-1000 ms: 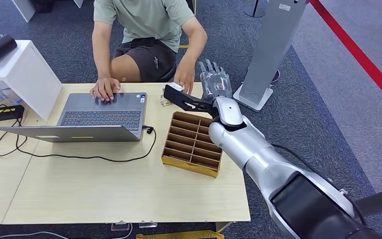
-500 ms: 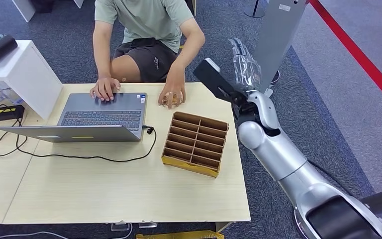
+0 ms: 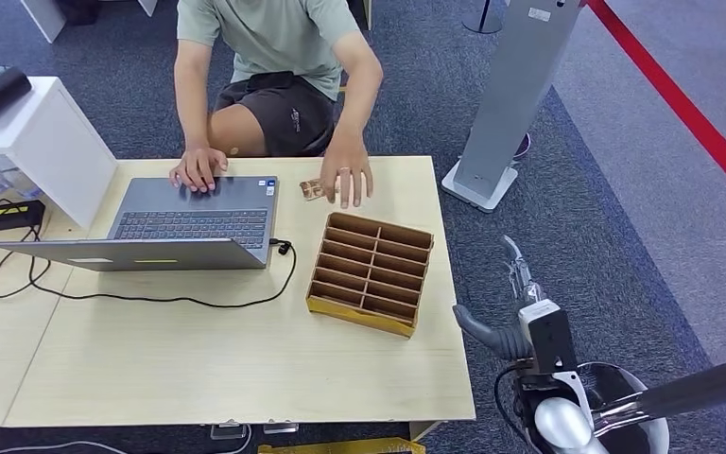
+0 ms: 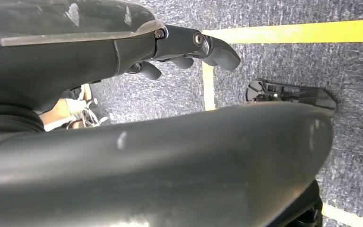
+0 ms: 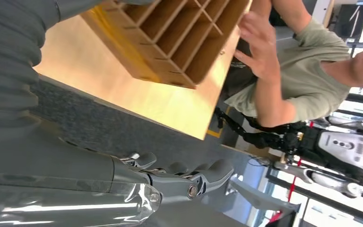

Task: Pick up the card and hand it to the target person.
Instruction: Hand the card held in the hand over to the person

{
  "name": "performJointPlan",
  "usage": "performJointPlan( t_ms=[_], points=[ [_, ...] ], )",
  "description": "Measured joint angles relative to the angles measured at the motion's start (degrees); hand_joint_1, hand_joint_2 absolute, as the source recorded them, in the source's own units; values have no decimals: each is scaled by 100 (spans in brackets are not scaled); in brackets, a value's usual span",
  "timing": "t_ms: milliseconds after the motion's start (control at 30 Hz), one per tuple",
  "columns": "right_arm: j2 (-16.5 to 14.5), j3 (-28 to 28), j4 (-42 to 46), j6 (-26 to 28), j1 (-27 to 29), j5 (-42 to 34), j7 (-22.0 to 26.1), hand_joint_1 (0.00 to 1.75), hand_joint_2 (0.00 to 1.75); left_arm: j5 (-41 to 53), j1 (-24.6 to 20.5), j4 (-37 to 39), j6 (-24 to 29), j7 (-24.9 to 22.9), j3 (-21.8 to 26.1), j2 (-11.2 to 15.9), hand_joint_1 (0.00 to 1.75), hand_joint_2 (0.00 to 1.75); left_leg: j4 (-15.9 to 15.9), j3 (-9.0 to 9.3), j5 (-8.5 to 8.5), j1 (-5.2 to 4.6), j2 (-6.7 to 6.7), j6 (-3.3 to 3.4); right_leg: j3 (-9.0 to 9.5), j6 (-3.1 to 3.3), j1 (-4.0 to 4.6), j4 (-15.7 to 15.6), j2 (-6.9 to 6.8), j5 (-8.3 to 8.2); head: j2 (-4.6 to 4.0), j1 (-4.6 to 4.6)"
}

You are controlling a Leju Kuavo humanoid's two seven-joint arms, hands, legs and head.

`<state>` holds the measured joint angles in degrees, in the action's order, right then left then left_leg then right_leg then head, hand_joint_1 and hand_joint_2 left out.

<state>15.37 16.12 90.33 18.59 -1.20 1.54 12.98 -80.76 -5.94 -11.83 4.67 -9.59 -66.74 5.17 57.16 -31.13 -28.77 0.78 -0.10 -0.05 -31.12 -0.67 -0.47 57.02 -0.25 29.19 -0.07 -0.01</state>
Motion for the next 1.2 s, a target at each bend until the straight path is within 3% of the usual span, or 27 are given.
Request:
performJointPlan(
  t_ms=[133, 333, 767, 1200],
  points=[
    [-36, -102, 5, -275, 505, -75, 168, 0, 175, 0, -5, 1, -15, 6, 26, 7, 0, 0, 0, 2, 0, 0, -1, 0, 5, -3, 0, 1, -2, 2, 0, 16],
    [-181, -23, -126, -559, 738, -290, 393, 0, 175, 2, -26, 0, -21, 7, 73, 6, 0, 0, 0, 2, 1, 0, 1, 0, 4, -2, 0, 2, 1, 1, 0, 13],
    [-337, 412, -441, -716, 358, -301, 450, 0, 175, -13, -32, -2, 22, 52, 126, 4, 0, 0, 0, 3, 1, 0, 1, 0, 4, -2, -1, 3, 1, 1, 0, 9],
    [-362, 533, -567, -618, 329, -300, 438, 0, 175, 46, -32, 0, 17, 52, 130, 5, 0, 0, 0, 3, 1, 0, 1, 0, 4, -2, -1, 3, 1, 1, 0, 8]
  ],
)
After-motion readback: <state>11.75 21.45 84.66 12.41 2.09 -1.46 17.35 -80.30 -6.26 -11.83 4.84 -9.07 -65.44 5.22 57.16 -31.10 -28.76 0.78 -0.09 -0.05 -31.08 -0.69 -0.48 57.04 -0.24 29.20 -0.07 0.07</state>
